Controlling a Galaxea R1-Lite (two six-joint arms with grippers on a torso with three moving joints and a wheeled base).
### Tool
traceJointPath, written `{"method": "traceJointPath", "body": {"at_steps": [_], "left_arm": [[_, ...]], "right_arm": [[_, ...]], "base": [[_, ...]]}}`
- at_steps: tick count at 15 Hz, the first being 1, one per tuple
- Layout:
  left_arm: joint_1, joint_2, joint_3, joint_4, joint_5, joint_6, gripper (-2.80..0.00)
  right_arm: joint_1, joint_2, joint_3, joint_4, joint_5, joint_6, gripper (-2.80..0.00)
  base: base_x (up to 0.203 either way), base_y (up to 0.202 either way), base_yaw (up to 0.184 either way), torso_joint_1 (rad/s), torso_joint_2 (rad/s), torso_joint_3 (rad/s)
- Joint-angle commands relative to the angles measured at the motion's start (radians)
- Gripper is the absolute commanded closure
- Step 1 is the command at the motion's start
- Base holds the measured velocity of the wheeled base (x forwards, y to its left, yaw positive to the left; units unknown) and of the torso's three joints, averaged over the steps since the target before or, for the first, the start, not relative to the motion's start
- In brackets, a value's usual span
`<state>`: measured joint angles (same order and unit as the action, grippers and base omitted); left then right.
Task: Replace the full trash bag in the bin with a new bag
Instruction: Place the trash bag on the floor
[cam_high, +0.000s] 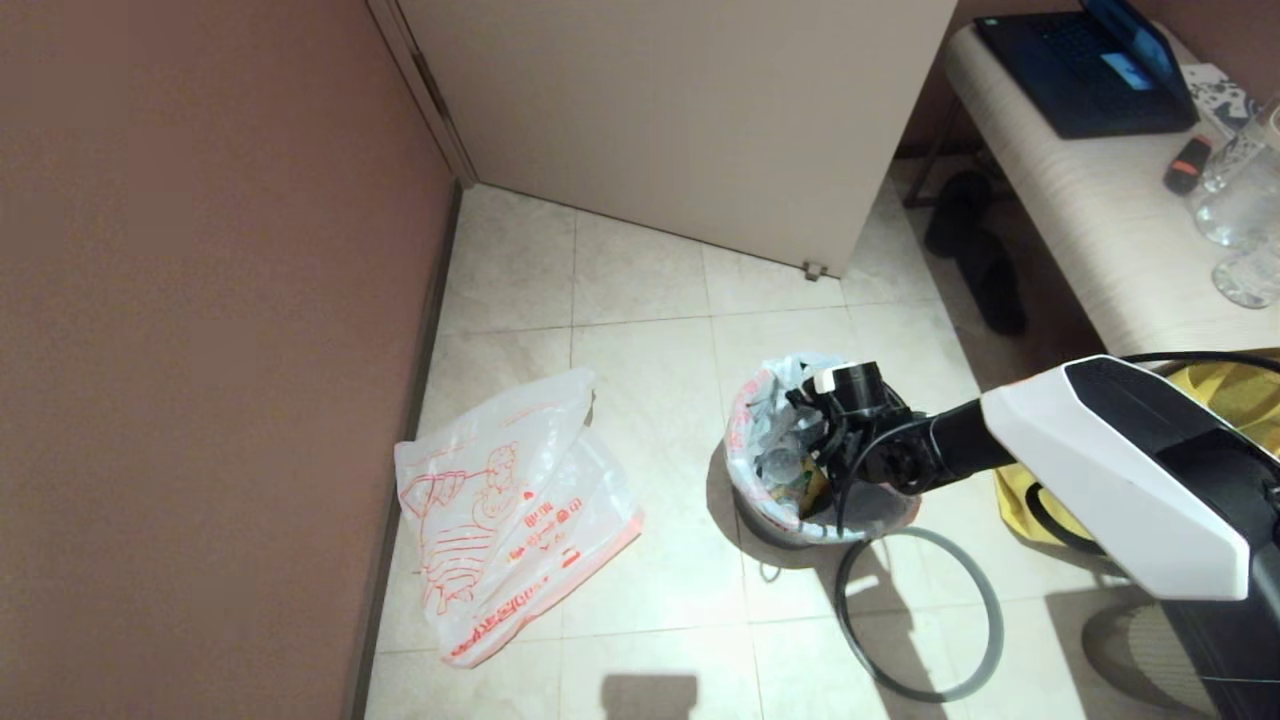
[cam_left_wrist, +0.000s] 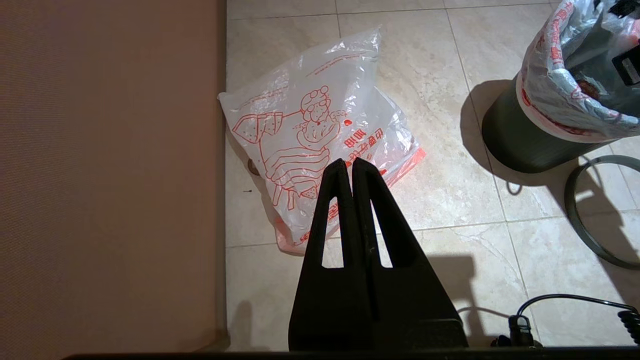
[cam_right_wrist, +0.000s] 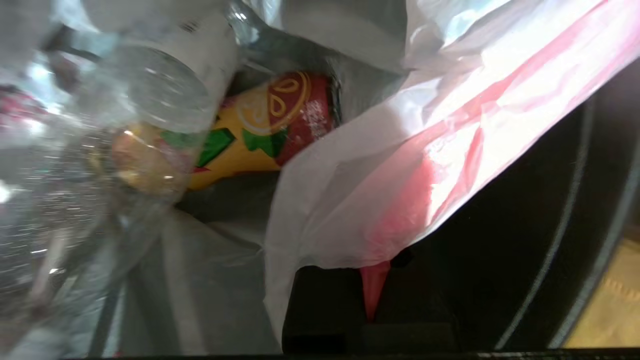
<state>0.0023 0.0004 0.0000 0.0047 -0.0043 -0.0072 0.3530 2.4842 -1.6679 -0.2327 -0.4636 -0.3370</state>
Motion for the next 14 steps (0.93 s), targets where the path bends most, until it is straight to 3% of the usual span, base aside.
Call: {"method": "traceJointPath", "body": {"at_steps": [1, 3, 6, 8, 14], "left_arm": [[0.001, 0.001, 0.0, 0.0, 0.001, 0.0, 0.0], [0.0, 0.001, 0.0, 0.0, 0.0, 0.0, 0.0], [0.0, 0.001, 0.0, 0.0, 0.0, 0.0, 0.0], [0.001, 0.001, 0.0, 0.0, 0.001, 0.0, 0.0], [0.001, 0.001, 0.0, 0.0, 0.001, 0.0, 0.0]], "right_arm": [[0.025, -0.102, 0.001, 0.041, -0.003, 0.016, 0.0], [0.052, -0.188, 0.007, 0.121, -0.002, 0.067, 0.0], [0.083, -0.324, 0.006, 0.388, 0.046, 0.241, 0.0], [0.087, -0.394, -0.001, 0.479, 0.078, 0.312, 0.0], [0.046, -0.345, -0.042, 0.53, 0.104, 0.378, 0.0]], "base": [[0.0, 0.0, 0.0, 0.0, 0.0, 0.0], [0.0, 0.0, 0.0, 0.0, 0.0, 0.0], [0.0, 0.0, 0.0, 0.0, 0.0, 0.0], [0.0, 0.0, 0.0, 0.0, 0.0, 0.0], [0.0, 0.0, 0.0, 0.0, 0.0, 0.0]]}}
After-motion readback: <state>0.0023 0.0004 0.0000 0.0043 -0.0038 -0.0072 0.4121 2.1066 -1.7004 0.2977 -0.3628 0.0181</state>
